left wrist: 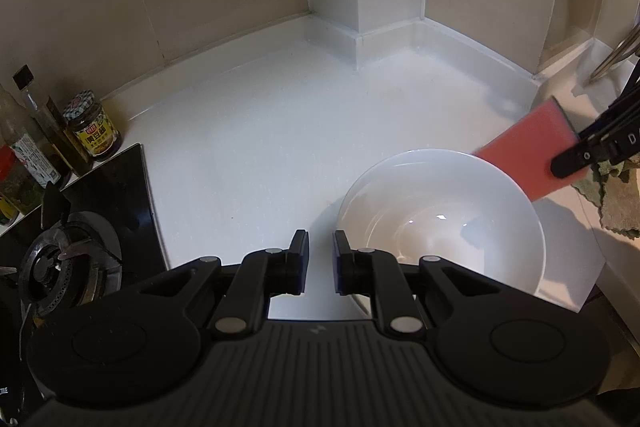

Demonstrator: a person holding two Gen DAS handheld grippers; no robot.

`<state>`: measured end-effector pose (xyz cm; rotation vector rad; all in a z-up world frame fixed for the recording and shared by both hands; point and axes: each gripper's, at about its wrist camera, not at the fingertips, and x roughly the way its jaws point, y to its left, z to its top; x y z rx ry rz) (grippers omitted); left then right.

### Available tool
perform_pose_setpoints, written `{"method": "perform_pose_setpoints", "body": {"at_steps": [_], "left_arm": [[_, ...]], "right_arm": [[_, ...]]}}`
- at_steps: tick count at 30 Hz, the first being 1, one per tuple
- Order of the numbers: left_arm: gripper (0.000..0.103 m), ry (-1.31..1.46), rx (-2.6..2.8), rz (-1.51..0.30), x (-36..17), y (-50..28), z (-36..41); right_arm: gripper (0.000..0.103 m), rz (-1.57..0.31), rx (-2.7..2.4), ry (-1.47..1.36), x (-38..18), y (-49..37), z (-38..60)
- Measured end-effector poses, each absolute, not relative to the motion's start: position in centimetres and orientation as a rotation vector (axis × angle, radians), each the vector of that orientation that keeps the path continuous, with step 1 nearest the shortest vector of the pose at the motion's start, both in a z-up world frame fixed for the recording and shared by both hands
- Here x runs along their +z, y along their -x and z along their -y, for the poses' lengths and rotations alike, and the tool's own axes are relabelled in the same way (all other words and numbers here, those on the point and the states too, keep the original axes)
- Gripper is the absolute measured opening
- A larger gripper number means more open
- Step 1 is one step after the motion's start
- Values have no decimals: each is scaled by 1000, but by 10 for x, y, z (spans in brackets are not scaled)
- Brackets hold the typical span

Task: Clean bowl
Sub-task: 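Set the sponge upright on the counter beside the bowl and open the right gripper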

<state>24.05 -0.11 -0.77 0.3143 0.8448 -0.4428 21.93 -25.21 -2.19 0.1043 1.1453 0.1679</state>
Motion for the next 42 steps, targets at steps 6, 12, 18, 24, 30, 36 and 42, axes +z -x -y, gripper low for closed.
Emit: {"method": "perform_pose_setpoints", "body": {"at_steps": [6,12,18,24,30,36,42], "left_arm": [[16,-320,-447,-839,-8,-238,7],[16,-323,-436,-819,-7,-235,12],[16,-315,-397,-818,-7,-230,20],[16,-248,-326,-821,-8,-219,23],[16,-163,-212,-831,-6,-206,28],[31,-127,-105,-819,-4,-179,36],[31,-124,-134,-812,-2,-156,42]], "right_arm": [[28,-1083,171,-82,-9,-218,253],[28,-1053,181,-81,-4,-214,255],[28,-1012,172,-97,-2,-204,260],[28,-950,191,-153,-7,-183,273],[28,-886,215,-145,-20,-169,284],[28,-870,258,-186,-40,-161,287],[28,-815,231,-237,-38,-129,285]]}}
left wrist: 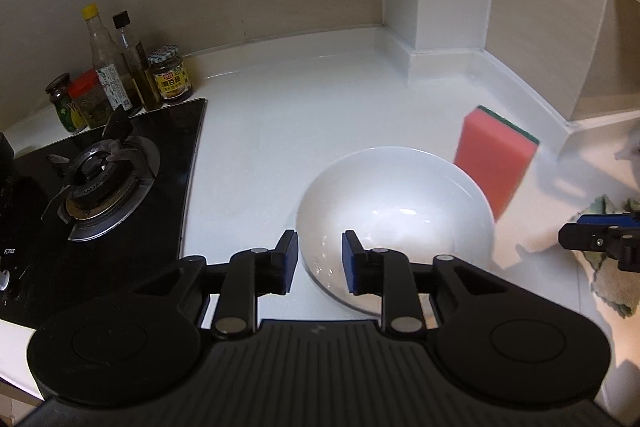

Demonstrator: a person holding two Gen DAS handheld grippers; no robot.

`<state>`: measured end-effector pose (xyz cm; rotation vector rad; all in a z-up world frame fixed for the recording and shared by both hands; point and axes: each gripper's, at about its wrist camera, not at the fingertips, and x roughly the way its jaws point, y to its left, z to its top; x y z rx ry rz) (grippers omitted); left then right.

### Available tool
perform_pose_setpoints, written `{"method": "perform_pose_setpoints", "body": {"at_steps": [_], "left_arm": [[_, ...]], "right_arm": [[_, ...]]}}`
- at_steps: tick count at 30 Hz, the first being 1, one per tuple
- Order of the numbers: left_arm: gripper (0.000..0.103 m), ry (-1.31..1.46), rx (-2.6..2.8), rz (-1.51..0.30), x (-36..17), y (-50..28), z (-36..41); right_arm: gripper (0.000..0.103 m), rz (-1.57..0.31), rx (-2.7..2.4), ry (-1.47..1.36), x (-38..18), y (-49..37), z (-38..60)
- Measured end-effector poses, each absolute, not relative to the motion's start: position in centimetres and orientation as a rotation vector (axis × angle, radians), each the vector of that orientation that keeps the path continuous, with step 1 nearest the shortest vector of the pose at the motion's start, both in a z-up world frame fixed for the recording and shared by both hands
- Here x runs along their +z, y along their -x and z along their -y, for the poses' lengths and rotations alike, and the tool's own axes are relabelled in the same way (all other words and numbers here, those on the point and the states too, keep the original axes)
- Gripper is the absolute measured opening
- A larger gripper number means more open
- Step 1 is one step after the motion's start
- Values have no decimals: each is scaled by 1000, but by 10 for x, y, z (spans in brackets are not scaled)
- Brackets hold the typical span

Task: Clean bowl

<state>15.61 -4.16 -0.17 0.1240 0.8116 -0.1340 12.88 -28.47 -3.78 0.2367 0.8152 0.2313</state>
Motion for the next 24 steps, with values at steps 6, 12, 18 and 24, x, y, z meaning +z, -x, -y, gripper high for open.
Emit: {"method": "perform_pose_setpoints", "body": {"at_steps": [6,12,18,24], "left_arm": [[30,-93,-174,-799,-3,-133,38],[31,-28,-176,-788,-5,-107,37],[31,-15,-165,-788,-4,-81,44],[31,-4,-106,-793,-10,-65,45]], "right_arm": [[28,-786,171,-228,-27,-92,273],[28,-731,176,-118,-7,-58,260],[28,-657,191,5,5,-42,252],[28,-645,252,1,-2,-31,248]]}}
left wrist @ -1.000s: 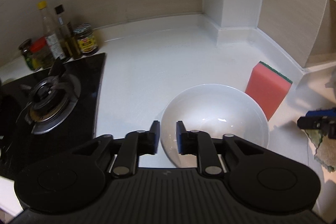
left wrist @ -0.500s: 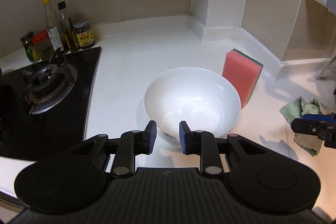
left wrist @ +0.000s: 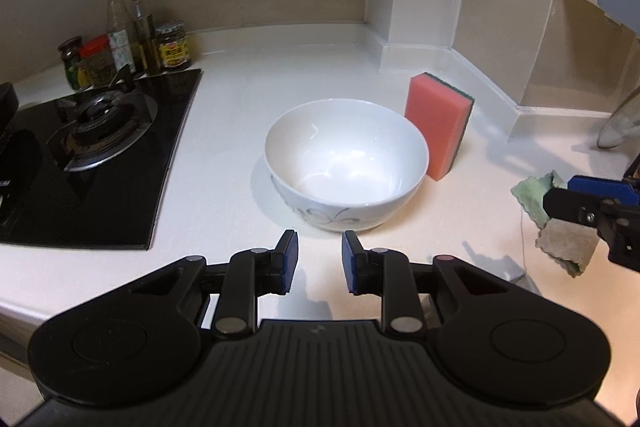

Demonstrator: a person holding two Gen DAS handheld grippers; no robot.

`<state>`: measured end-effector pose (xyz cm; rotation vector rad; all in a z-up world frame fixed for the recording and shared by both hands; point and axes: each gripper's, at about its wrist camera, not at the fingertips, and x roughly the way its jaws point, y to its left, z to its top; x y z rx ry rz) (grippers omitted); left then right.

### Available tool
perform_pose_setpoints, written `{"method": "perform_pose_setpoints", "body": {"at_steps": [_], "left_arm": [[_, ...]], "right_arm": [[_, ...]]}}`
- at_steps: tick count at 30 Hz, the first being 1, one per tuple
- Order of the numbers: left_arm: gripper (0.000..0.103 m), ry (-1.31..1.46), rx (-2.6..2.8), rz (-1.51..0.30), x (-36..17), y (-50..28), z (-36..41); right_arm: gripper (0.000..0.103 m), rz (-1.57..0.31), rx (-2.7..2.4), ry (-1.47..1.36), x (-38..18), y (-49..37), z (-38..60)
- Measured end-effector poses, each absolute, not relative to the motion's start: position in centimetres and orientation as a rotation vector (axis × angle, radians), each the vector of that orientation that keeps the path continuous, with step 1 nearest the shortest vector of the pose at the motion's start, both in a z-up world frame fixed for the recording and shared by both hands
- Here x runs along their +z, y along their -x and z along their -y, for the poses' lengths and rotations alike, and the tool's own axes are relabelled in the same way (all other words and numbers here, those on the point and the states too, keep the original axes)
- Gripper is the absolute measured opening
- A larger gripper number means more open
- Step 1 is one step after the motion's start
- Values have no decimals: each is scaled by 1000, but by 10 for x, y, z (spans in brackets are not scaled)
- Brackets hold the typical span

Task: Clean bowl

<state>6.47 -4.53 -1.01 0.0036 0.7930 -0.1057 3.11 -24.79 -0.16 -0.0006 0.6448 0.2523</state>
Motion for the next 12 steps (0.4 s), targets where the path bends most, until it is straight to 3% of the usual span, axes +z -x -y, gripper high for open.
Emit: {"method": "perform_pose_setpoints", "body": {"at_steps": [12], "left_arm": [[31,7,-29,-731,2,-42,51]], "right_arm": [[28,-604,296,32,0,-16,262]]}}
